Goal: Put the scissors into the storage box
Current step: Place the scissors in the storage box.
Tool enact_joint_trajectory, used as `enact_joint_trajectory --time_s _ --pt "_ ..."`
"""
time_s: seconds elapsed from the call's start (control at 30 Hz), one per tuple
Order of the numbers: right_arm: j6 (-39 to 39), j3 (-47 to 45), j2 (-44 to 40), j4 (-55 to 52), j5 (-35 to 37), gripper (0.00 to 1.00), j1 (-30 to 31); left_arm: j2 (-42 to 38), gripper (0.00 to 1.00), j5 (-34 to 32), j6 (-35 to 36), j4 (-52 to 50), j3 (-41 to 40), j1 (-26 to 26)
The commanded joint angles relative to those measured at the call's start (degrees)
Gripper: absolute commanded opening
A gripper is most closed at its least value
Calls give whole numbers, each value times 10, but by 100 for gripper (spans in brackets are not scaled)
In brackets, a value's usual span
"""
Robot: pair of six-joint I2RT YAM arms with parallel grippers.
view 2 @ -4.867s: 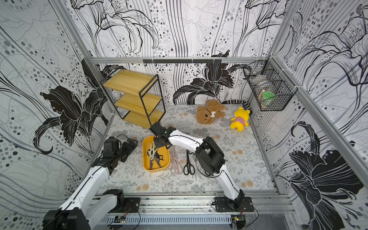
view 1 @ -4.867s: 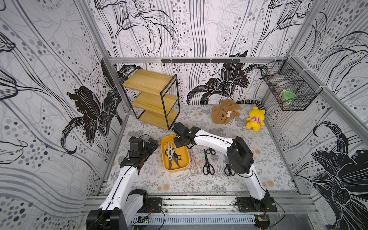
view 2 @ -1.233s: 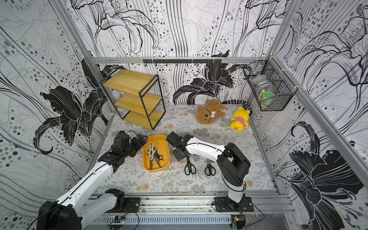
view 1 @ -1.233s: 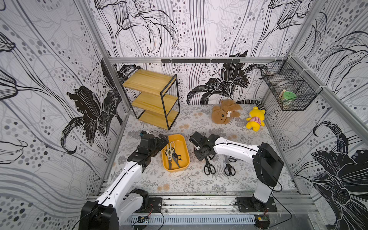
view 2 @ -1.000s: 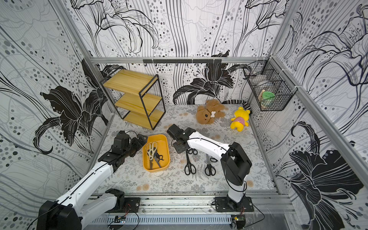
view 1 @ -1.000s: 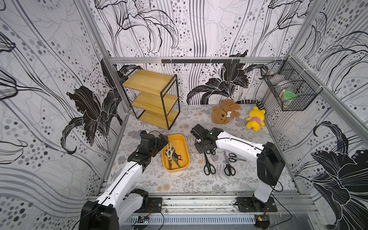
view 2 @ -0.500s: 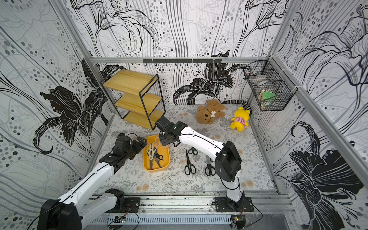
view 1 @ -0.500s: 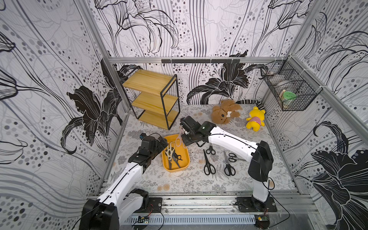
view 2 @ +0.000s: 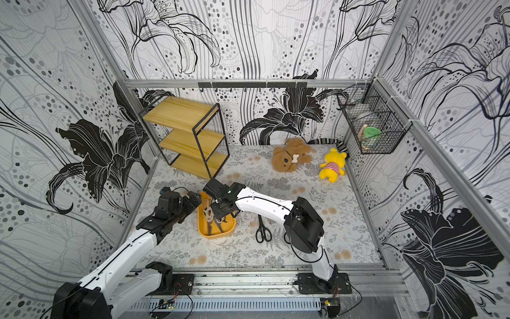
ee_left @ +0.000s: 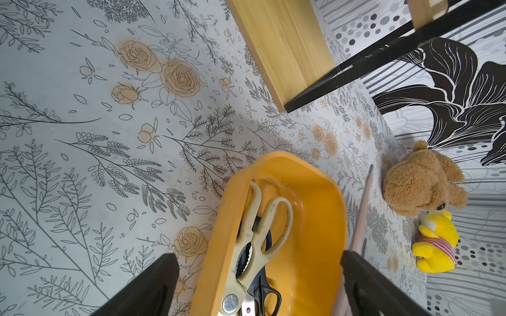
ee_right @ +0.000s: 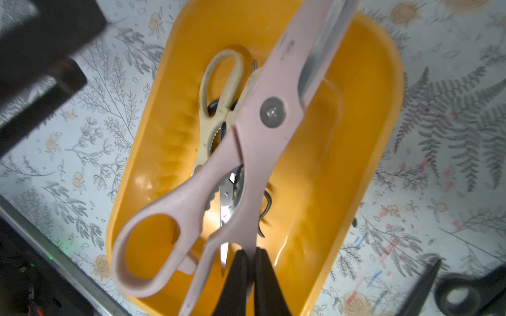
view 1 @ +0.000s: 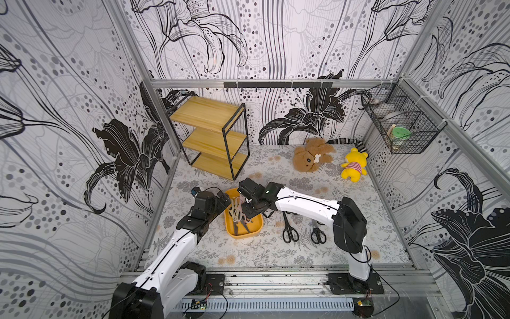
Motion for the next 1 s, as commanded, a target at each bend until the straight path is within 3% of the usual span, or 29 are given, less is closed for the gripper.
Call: enact_joint_trajectory --time_s 0.0,0.53,0.97 --pt "13 -16 15 19 -5 0 5 -16 97 -32 -8 -8 -4 3" --pt "4 -21 63 19 2 0 11 -38 97 -45 -12 -23 -2 4" --pt "5 -19 73 13 9 13 12 -40 97 -46 -12 -24 -2 4"
